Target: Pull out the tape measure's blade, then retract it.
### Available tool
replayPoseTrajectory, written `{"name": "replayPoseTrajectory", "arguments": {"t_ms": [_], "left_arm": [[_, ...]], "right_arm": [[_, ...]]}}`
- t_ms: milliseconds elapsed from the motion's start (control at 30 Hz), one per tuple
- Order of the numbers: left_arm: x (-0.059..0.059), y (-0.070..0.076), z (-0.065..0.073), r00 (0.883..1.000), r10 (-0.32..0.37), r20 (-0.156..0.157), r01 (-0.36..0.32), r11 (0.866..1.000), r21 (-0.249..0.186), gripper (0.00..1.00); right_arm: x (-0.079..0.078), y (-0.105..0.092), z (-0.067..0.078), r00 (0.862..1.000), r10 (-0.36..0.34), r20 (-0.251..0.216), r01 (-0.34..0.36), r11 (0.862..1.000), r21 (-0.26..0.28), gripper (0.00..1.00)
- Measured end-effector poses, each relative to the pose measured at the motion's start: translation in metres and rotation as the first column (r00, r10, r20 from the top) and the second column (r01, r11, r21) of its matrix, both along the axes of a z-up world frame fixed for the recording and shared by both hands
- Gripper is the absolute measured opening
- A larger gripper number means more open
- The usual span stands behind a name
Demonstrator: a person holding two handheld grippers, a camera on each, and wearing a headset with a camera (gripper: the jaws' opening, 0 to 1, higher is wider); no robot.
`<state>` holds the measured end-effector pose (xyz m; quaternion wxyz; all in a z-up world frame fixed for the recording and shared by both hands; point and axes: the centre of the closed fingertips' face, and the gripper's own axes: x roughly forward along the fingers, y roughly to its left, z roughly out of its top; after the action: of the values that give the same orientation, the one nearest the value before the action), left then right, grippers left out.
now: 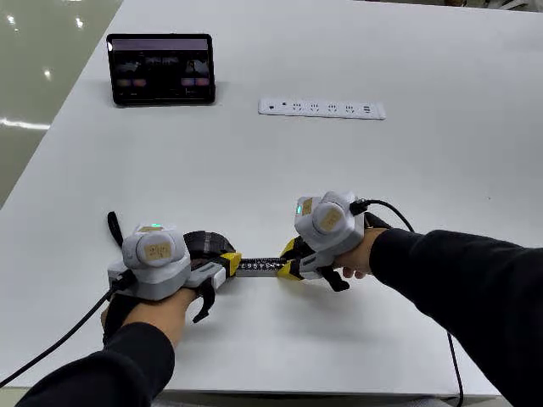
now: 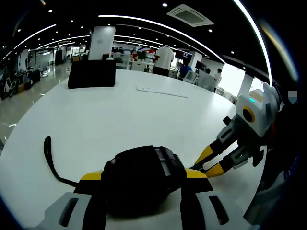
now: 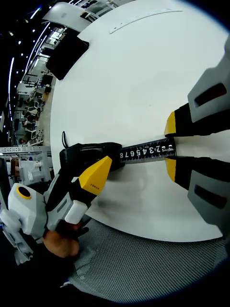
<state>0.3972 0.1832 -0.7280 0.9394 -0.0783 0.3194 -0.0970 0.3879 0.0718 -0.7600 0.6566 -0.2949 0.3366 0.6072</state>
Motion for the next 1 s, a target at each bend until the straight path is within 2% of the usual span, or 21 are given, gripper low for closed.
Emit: {"name": "replayPoseTrajectory", "arguments": {"t_ms": [633,1000], "left_arm": [[0.000,0.002,0.000,1.000,0.002,-0.006,-0.002,1.000,-0.014,0.57],[0.000,0.001,0.000,1.000,0.001,-0.007,-0.001,1.000,-0.015,0.57]], "right_arm": [[0.000,0.013,-0.001,1.000,-0.011,-0.023,0.012,1.000,0.013,0.11],[0.000,0.019,-0.001,1.000,-0.009,-0.019,0.010,1.000,0.026,0.10]]}}
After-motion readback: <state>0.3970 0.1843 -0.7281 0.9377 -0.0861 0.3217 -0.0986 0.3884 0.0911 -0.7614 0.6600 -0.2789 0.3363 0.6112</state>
